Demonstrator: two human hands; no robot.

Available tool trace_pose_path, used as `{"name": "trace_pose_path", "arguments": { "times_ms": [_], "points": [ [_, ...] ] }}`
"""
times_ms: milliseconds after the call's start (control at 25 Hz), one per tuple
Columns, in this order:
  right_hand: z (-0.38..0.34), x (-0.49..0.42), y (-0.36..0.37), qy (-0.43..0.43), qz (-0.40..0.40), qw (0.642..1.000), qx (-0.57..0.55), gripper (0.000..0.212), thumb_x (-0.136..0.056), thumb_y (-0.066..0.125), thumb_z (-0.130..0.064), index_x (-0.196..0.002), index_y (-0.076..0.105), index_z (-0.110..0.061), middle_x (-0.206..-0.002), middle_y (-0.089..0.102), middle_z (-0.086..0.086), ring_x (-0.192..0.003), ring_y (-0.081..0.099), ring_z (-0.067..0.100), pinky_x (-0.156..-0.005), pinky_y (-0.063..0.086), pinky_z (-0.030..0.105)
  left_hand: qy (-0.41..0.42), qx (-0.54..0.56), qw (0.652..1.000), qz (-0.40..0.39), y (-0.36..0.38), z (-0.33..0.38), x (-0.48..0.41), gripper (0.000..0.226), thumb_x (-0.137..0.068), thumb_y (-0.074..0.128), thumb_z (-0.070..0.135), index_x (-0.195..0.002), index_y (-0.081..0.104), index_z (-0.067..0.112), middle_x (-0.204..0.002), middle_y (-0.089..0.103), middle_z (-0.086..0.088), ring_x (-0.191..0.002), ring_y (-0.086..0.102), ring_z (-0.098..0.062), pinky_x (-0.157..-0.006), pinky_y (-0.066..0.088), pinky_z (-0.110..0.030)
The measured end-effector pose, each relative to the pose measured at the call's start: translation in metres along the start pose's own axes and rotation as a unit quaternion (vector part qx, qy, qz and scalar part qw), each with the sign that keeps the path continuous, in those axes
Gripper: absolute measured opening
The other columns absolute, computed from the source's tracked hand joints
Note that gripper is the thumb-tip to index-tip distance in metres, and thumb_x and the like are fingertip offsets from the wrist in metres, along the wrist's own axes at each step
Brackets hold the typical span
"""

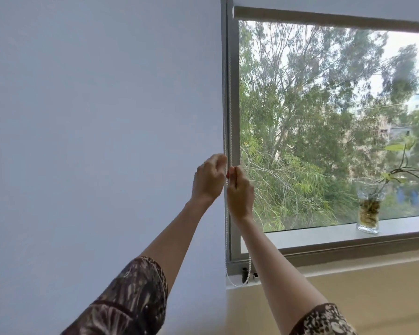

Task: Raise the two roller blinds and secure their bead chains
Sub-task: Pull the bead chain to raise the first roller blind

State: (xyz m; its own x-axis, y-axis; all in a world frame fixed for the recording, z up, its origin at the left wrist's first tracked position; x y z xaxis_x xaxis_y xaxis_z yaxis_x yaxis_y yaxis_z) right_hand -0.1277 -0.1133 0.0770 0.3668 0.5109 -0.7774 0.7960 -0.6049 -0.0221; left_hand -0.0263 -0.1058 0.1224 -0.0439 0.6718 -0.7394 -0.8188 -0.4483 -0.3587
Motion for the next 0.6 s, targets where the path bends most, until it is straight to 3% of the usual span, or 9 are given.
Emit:
{"name": "trace_pose_path", "arguments": {
  "times_ms": [80,240,320,400,480,600],
  "points": [
    [-0.004,0.016,-0.003,-0.015,0.005,1.000,-0.007,0.024,-0.098,0.038,-0.021,-0.077,0.048,-0.027,-0.049,0.045,-0.011,-0.040,0.045,0.004,-0.040,0.030,0.019,-0.017,0.118,0.993,-0.012,0.001,0.022,-0.003,0.033,-0.099,0.040,0.032,-0.116,0.063,0.015,-0.112,0.071,-0.002,-0.105,0.065,-0.017,-0.091,0.047,-0.028],
    [-0.013,0.034,-0.010,-0.025,0.017,1.000,0.008,0.019,-0.095,0.043,-0.012,-0.091,0.061,-0.012,-0.048,0.046,-0.011,-0.035,0.041,0.006,-0.035,0.025,0.017,-0.056,0.265,0.963,0.006,0.001,0.051,0.003,0.029,-0.101,0.040,0.027,-0.112,0.060,0.009,-0.104,0.073,-0.007,-0.087,0.070,-0.018,-0.074,0.050,-0.025],
    [-0.019,0.044,-0.013,-0.034,0.017,0.999,0.020,0.018,-0.094,0.045,-0.009,-0.093,0.063,-0.008,-0.043,0.038,-0.014,-0.038,0.045,0.006,-0.034,0.027,0.016,-0.079,0.295,0.952,0.023,-0.002,0.055,0.005,0.030,-0.101,0.038,0.022,-0.114,0.060,0.006,-0.102,0.073,-0.010,-0.081,0.070,-0.021,-0.067,0.048,-0.023],
    [-0.017,0.066,-0.015,-0.035,0.008,0.998,0.048,0.018,-0.095,0.043,-0.012,-0.089,0.060,-0.013,-0.045,0.036,-0.015,-0.036,0.038,0.009,-0.036,0.022,0.017,-0.102,0.319,0.942,0.040,-0.007,0.054,0.009,0.028,-0.101,0.037,0.017,-0.112,0.060,0.005,-0.098,0.073,-0.011,-0.073,0.068,-0.019,-0.062,0.048,-0.021],
    [-0.006,0.096,-0.017,-0.019,-0.006,0.998,0.067,0.019,-0.097,0.042,-0.020,-0.081,0.053,-0.021,-0.049,0.040,-0.014,-0.042,0.038,0.010,-0.040,0.027,0.025,-0.123,0.329,0.935,0.047,-0.013,0.050,0.017,0.027,-0.101,0.038,0.014,-0.104,0.063,0.006,-0.089,0.072,-0.010,-0.064,0.065,-0.016,-0.057,0.048,-0.021],
    [0.016,0.131,-0.019,0.025,-0.069,0.995,0.071,0.021,-0.098,0.043,-0.026,-0.077,0.045,-0.028,-0.047,0.042,-0.009,-0.041,0.038,0.007,-0.043,0.030,0.028,-0.129,0.268,0.954,0.044,-0.019,0.030,0.040,0.027,-0.098,0.042,0.010,-0.085,0.066,0.009,-0.071,0.068,-0.004,-0.056,0.062,-0.013,-0.056,0.055,-0.032]
  ]
}}
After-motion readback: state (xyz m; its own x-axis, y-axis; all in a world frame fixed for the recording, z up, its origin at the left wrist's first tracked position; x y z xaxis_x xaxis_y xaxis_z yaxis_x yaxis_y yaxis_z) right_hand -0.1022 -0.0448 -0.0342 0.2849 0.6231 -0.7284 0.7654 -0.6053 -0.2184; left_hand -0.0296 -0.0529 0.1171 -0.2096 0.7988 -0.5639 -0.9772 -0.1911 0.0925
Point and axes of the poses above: each hand's wrist, its own x-axis away from the middle knuckle, its own y-axis out of the palm, z = x × y, the point moved 5 cm from there along -x, towards the middle knuckle
